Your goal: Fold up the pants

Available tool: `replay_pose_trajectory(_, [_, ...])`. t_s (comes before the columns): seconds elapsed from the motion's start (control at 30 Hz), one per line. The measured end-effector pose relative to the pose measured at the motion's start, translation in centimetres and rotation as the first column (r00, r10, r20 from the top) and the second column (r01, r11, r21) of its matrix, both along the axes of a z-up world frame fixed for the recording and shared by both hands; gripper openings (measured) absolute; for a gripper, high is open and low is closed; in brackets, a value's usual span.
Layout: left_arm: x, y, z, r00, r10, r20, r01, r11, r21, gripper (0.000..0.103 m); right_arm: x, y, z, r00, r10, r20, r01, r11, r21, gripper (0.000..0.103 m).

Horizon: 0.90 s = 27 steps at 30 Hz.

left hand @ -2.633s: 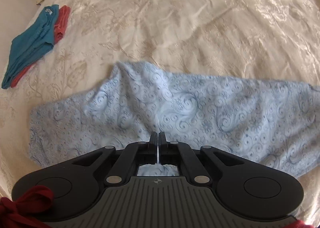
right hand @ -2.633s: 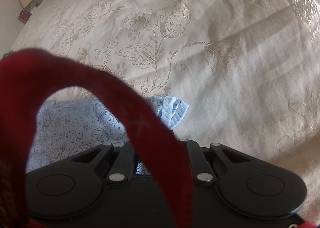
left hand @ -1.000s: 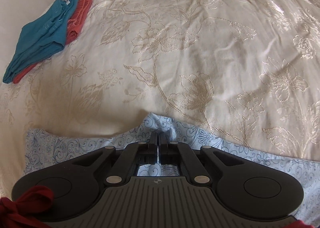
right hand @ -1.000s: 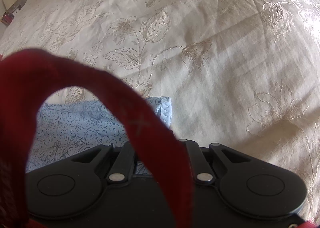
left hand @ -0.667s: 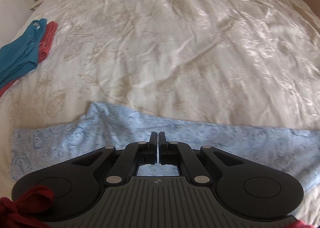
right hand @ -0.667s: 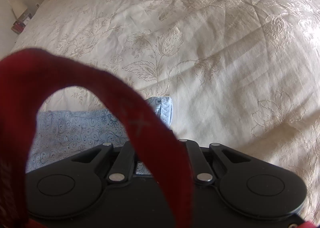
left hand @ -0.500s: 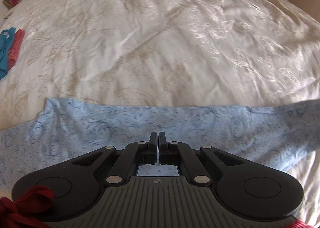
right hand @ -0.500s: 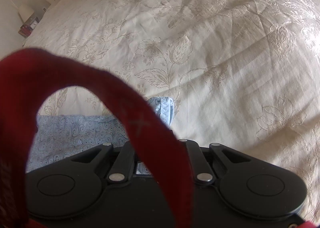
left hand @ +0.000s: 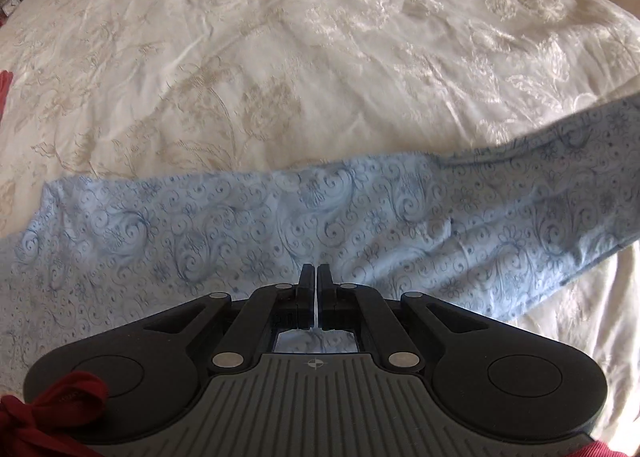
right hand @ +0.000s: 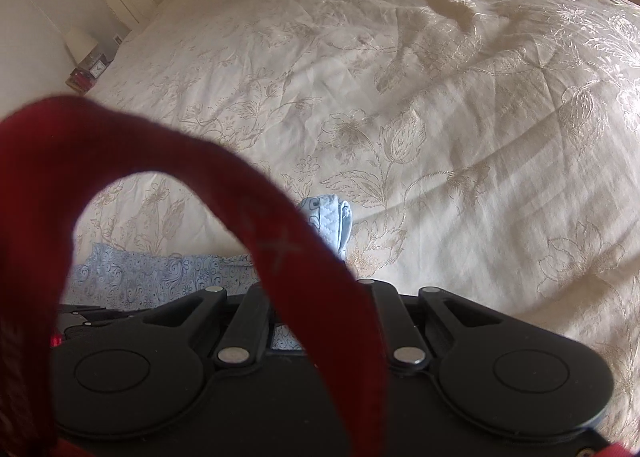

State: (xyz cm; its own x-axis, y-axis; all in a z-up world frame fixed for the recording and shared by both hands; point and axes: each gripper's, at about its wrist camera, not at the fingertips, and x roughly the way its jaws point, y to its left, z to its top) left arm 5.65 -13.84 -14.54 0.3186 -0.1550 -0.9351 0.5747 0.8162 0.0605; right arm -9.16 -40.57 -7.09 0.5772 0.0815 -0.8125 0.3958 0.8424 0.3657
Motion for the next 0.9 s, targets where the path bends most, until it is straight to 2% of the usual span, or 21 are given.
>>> replay_pose_trajectory(0.1, [2.6,0.0,0.1,0.997,0.072,0.021,-0.071,0.997,-0.004,0.003,-0.1,0.4,0.3,1.0,0.005,0.007,-0.005,1.0,0.0,0.017])
replay_pose_trajectory(0.23, [5.8,-0.4,-1.3,0.987,0.158,0.021,-0.159,0.987,0.016,0.003,-0.2,0.7,0.6,1.0,-0.002,0.017,0.002,1.0,0.0,0.017])
replay_pose_trajectory(0.4, [8.0,-1.7,-3.2,0.984,0.176,-0.014,-0.175,0.983,0.063,0.003,-0.3,1.1,1.0,1.0,-0.014,0.022,0.014,1.0,0.004,0.017])
replay_pose_trajectory(0.6, [7.0,0.8,-0.1,0.981,0.195,0.009,-0.195,0.981,-0.011,0.003,0.0,1.6,1.6,0.999,-0.028,0.029,0.028,0.999,0.02,0.017])
replay_pose_trajectory(0.77, [5.5,5.3,2.3,0.983,0.182,0.017,-0.182,0.983,-0.009,0.003,1.3,3.8,2.7,0.999,-0.011,0.037,0.01,1.0,0.026,0.017])
replay_pose_trajectory(0.9, [4.9,9.3,2.9,0.98,0.196,-0.027,-0.197,0.98,-0.015,0.003,3.1,6.9,4.0,0.999,0.008,0.047,-0.009,1.0,0.02,0.017])
